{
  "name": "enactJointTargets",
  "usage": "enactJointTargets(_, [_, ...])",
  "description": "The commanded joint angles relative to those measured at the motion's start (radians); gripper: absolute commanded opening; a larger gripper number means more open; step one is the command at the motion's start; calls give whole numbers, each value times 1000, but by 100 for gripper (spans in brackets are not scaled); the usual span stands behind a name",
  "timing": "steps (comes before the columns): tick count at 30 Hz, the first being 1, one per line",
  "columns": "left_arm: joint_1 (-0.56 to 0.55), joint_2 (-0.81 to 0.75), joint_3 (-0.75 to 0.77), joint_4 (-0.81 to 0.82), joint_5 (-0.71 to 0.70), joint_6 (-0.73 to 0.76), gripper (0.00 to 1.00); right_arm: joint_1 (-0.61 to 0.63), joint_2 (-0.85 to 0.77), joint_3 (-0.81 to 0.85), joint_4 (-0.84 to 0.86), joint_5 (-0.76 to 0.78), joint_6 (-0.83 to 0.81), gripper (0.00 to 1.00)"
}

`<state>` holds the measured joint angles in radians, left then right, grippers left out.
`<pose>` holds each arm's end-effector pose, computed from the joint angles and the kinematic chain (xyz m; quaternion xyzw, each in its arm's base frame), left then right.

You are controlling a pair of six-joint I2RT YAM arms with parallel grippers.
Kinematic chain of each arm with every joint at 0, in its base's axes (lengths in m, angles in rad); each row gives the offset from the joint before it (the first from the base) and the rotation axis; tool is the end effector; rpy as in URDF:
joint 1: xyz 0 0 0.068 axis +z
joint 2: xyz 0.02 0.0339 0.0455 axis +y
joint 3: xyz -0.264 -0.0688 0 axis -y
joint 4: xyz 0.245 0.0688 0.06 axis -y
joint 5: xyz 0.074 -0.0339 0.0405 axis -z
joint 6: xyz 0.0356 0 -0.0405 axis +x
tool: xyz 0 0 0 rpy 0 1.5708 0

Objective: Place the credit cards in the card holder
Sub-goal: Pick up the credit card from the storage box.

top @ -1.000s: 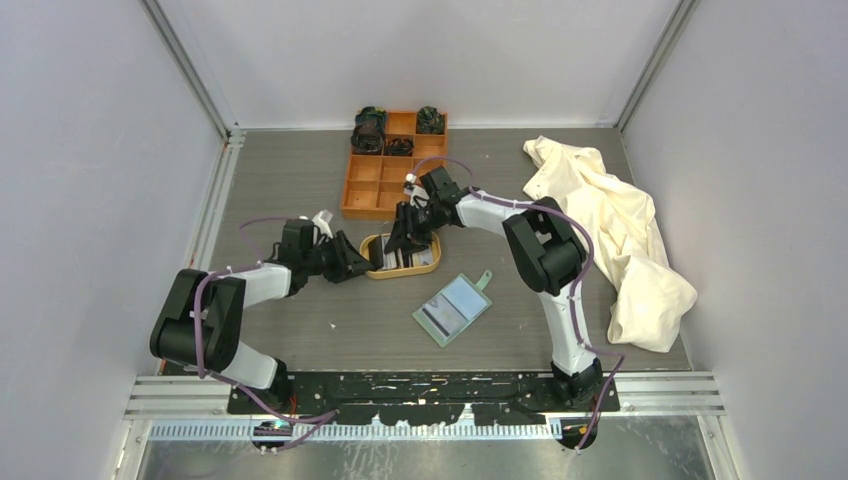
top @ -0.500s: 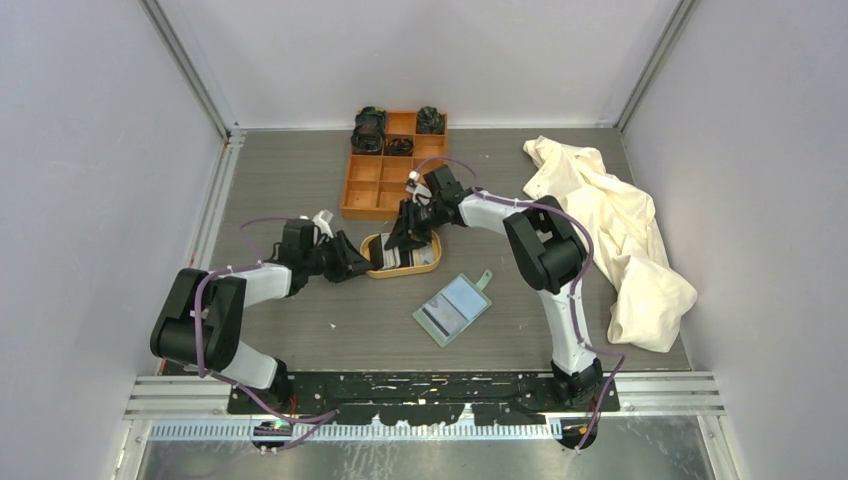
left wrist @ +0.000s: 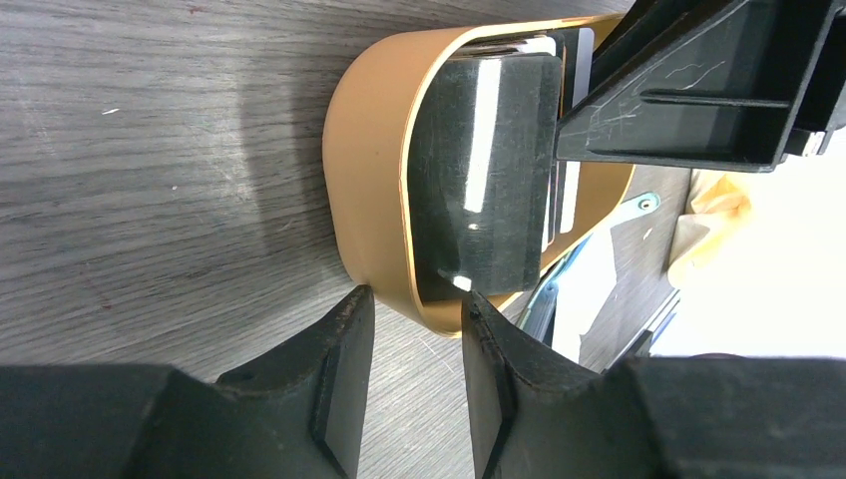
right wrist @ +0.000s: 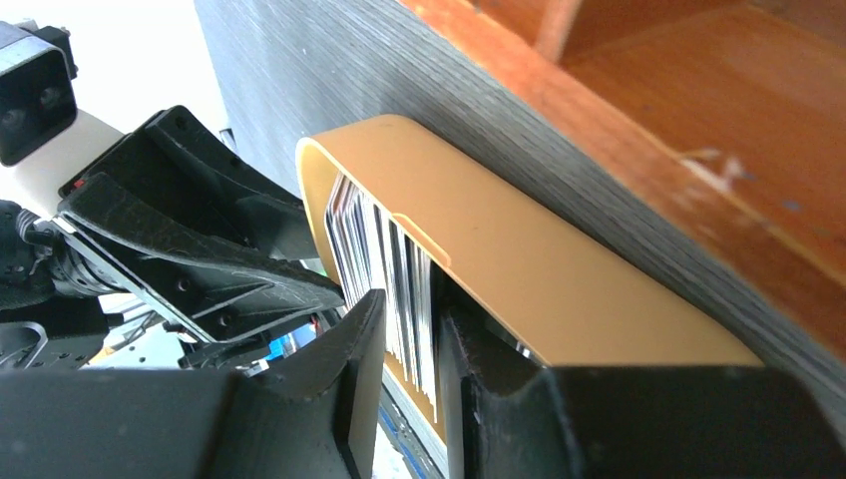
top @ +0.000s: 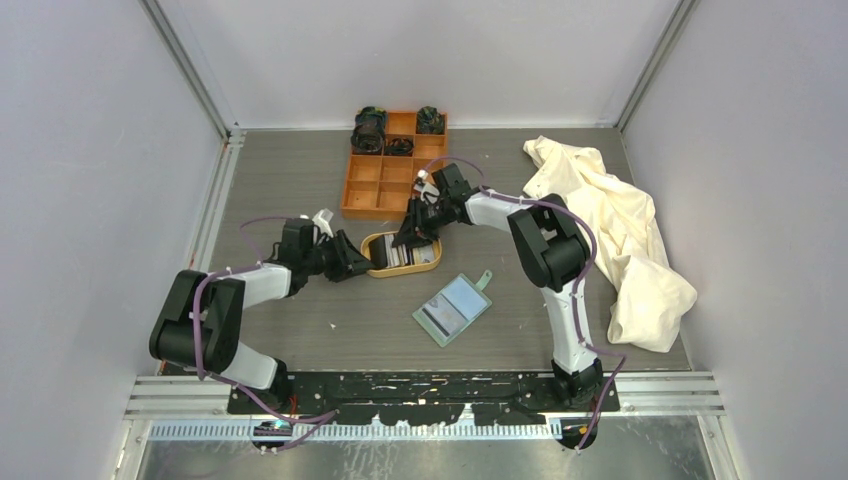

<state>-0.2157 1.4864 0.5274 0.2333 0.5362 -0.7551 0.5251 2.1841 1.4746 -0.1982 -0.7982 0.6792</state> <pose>0.2558 -0.0747 0.1410 -0.1296 0.8766 -0.3982 0.2370 0.3833 0.2515 0.1374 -0.0591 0.8784 0.4727 0.0391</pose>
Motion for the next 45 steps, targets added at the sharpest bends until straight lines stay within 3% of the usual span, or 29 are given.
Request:
enactJointTargets(1, [-5, -39, 23, 50, 31, -3, 38, -9, -82, -12, 31, -35, -1, 30])
enactJointTargets(26, [-5, -108, 6, 5, 22, 3, 37, -44, -128, -56, 8, -28, -22, 22])
enactJointTargets(45, [-6, -276, -49, -5, 38, -33, 39, -64, -210, -67, -120, 82, -174, 1])
